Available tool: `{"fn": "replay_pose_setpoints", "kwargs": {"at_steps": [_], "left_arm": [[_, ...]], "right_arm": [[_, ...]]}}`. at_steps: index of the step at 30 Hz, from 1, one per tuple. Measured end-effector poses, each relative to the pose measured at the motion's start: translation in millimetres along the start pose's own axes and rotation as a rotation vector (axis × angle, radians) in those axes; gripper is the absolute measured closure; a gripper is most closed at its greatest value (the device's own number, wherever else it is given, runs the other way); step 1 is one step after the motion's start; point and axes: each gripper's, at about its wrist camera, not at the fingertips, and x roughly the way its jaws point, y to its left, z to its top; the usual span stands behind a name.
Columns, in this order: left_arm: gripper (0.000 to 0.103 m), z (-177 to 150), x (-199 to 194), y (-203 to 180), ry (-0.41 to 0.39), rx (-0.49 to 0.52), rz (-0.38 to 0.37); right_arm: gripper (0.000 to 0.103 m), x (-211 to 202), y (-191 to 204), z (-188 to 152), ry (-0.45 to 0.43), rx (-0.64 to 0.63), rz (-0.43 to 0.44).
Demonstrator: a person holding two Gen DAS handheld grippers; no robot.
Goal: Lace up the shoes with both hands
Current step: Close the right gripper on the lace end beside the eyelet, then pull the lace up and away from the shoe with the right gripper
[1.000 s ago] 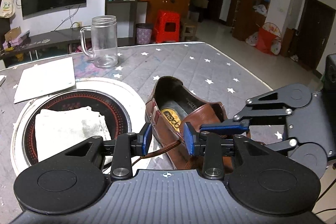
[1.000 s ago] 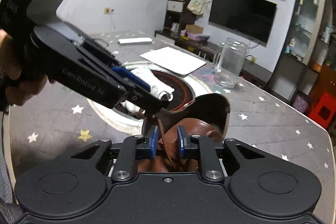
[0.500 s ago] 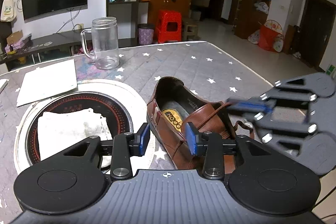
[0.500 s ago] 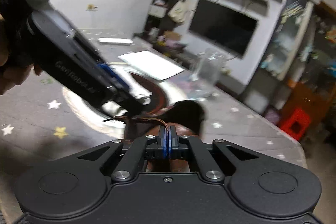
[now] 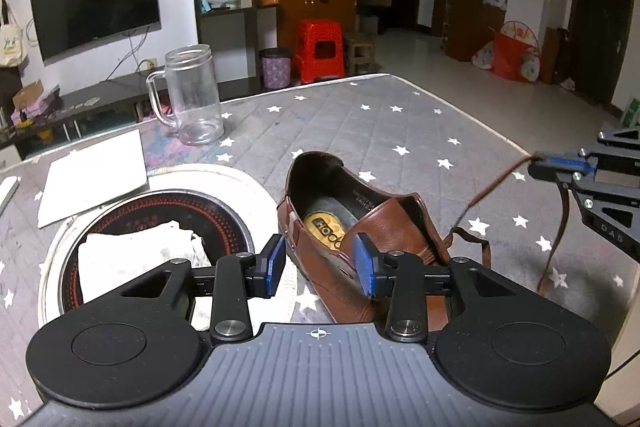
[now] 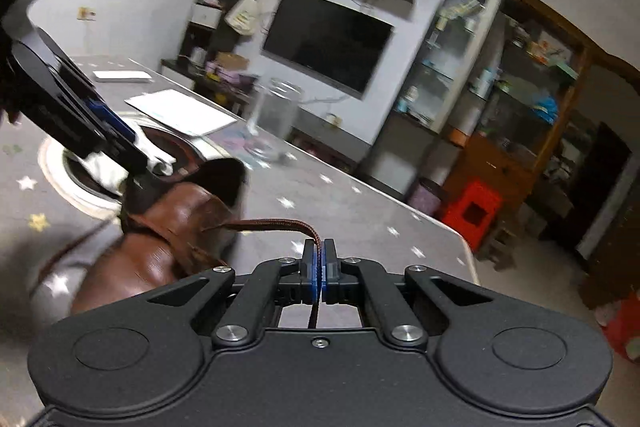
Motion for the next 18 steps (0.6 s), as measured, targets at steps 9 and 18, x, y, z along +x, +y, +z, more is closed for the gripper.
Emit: {"fn": "replay_pose_setpoints", "kwargs": {"at_steps": [9,18], "left_arm": [[0.059,5.2,6.4,-7.7,0.010,0.028,0.009],[0.054,6.8,12.4,-12.2,0.013,0.035,0.014]], "right_arm": [[0.100,4.7,-6.2,-19.8,0.094,0.031,0.048],[0.082,-6.3,-8.8,-14.5,0.069,0.063,0.077]]}}
